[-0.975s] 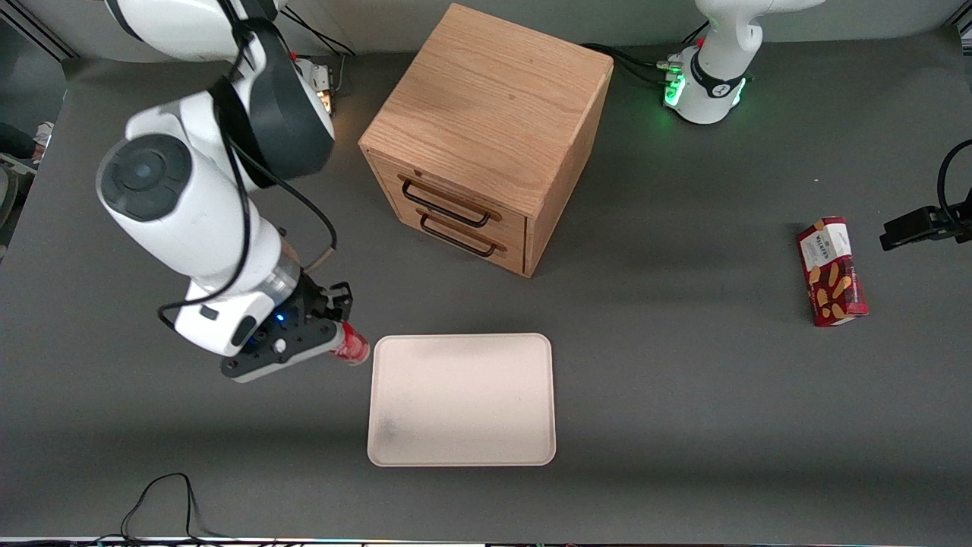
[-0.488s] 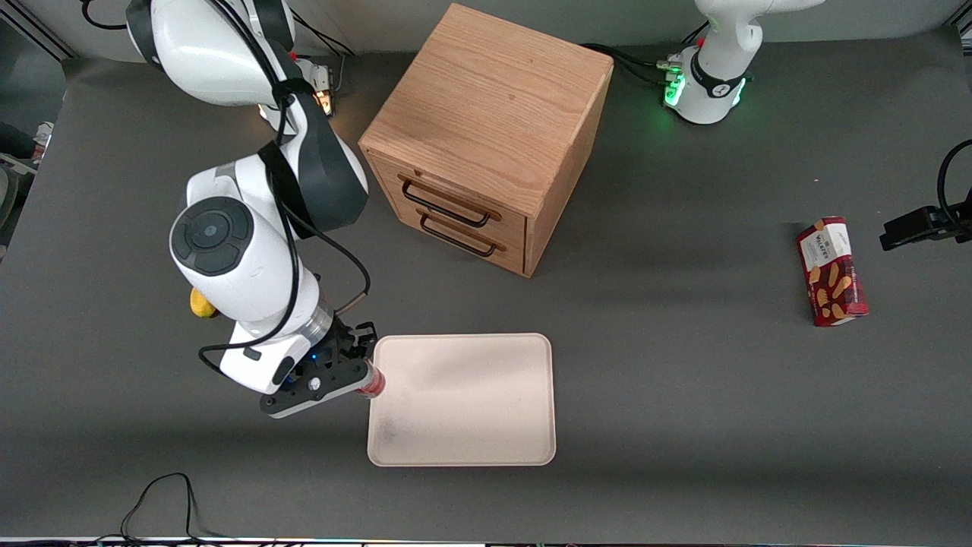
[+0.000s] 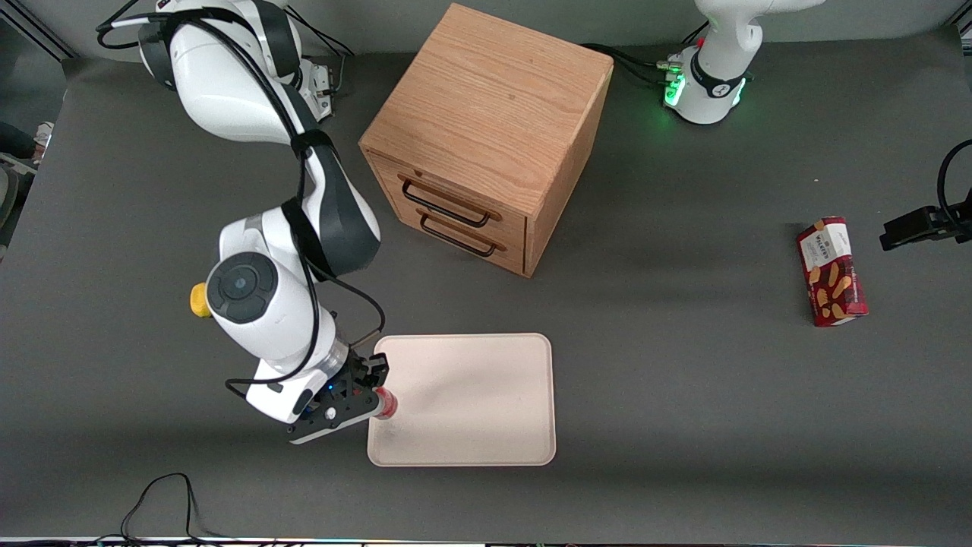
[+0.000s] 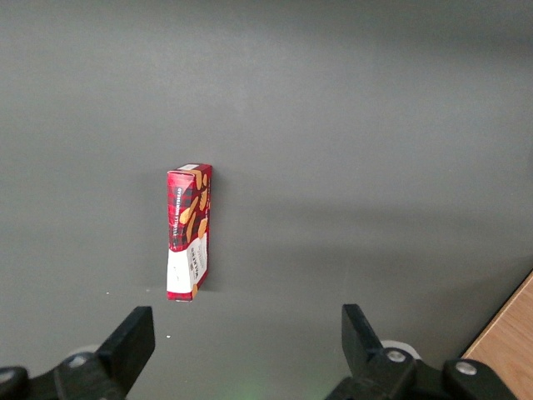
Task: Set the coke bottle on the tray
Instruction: 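Carry the held bottle over to the white tray, then lower the bottle onto the tray's corner and stand it upright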
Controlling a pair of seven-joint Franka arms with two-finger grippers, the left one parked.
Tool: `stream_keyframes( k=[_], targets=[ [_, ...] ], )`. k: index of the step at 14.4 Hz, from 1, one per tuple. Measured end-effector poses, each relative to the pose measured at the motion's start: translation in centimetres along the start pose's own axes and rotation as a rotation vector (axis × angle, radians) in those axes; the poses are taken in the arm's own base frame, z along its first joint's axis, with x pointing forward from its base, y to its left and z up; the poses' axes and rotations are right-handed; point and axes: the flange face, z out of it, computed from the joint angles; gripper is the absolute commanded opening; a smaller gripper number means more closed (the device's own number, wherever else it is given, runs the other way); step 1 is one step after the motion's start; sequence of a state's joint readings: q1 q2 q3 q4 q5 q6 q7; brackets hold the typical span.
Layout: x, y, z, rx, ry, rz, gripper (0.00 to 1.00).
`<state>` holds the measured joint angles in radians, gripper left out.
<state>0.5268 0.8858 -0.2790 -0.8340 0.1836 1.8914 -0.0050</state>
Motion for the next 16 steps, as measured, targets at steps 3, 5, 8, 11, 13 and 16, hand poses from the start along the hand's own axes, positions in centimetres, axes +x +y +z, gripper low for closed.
stream_keyframes(
  k=[3, 5, 8, 11, 13, 16],
  targets=[
    [-0.1, 0.4, 3.2, -0.006, 0.004, 0.008, 0.00],
    [-0.2, 0.5, 5.0, -0.009, 0.015, 0.010, 0.00],
    [-0.4, 0.7, 7.6, -0.012, 0.032, 0.014, 0.00],
    [-0.7, 0.6, 9.5, -0.004, 0.029, 0.020, 0.00],
    [-0.7, 0.5, 9.6, -0.001, 0.033, 0.022, 0.90],
    [-0.6, 0.5, 9.4, 0.001, 0.040, 0.041, 1.00]
  ],
)
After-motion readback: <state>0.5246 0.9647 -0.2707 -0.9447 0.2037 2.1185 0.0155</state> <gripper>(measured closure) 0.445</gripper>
